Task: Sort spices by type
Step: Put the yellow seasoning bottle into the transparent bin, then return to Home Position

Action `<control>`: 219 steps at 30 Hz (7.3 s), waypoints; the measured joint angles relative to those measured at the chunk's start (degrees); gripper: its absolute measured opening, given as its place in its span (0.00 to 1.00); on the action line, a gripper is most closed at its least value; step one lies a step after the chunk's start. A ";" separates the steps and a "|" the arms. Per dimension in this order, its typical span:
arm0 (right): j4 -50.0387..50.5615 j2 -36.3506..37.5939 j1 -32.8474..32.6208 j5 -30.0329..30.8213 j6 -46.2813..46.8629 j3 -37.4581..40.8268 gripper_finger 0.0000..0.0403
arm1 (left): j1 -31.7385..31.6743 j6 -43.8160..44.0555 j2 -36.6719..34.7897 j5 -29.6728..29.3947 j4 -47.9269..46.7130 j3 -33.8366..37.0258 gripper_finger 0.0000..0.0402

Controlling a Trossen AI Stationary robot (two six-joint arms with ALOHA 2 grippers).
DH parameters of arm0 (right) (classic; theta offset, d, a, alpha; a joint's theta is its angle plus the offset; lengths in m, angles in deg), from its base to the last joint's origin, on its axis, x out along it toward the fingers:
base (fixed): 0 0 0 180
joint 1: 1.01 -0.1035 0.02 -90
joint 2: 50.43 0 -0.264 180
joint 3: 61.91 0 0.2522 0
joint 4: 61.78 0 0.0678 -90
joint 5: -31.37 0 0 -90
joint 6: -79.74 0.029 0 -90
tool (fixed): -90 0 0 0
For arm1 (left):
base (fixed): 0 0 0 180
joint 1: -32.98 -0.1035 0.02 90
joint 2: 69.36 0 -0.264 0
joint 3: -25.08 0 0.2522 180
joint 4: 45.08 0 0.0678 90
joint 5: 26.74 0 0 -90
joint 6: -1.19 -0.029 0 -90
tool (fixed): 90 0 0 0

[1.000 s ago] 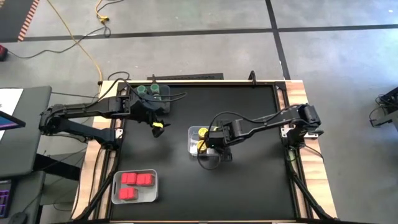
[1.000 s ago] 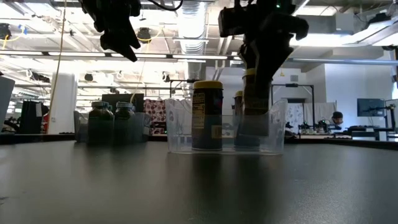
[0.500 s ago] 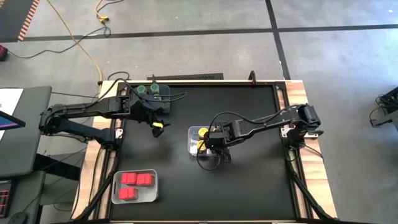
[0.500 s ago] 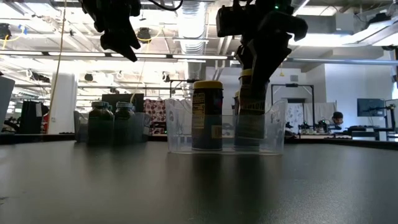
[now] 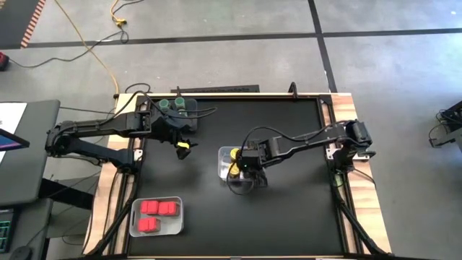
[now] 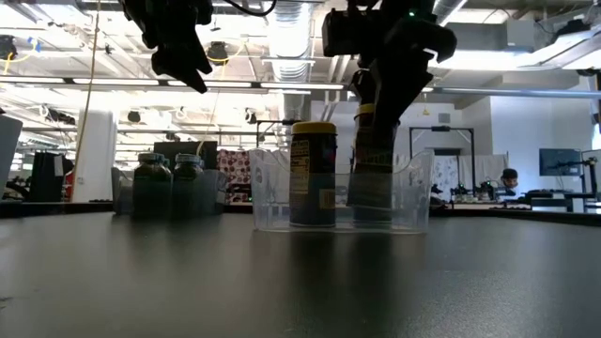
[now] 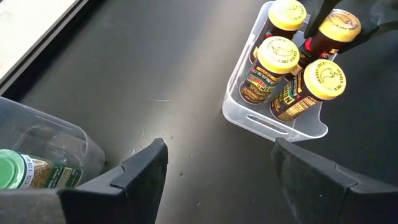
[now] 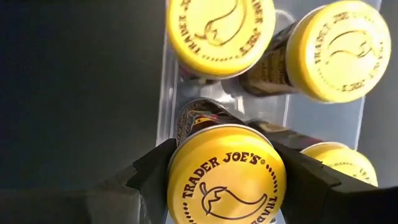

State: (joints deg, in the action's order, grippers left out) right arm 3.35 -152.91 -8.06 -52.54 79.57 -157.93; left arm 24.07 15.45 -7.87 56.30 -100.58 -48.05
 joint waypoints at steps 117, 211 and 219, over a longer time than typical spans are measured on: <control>0.45 25.44 6.70 -3.13 10.83 14.51 0.74 | -0.01 -0.10 0.02 -1.45 0.00 0.00 0.69; -17.51 58.25 5.62 -3.07 18.87 51.73 0.74 | 12.70 -6.86 -60.29 -1.25 43.67 58.14 0.69; -23.14 58.25 7.76 -3.00 13.57 51.71 0.74 | 12.70 -6.88 -60.27 -1.31 43.45 58.14 0.69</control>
State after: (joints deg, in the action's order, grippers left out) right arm -19.78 -94.66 -0.30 -55.54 93.14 -106.22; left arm 36.77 8.57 -68.14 54.99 -57.13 10.09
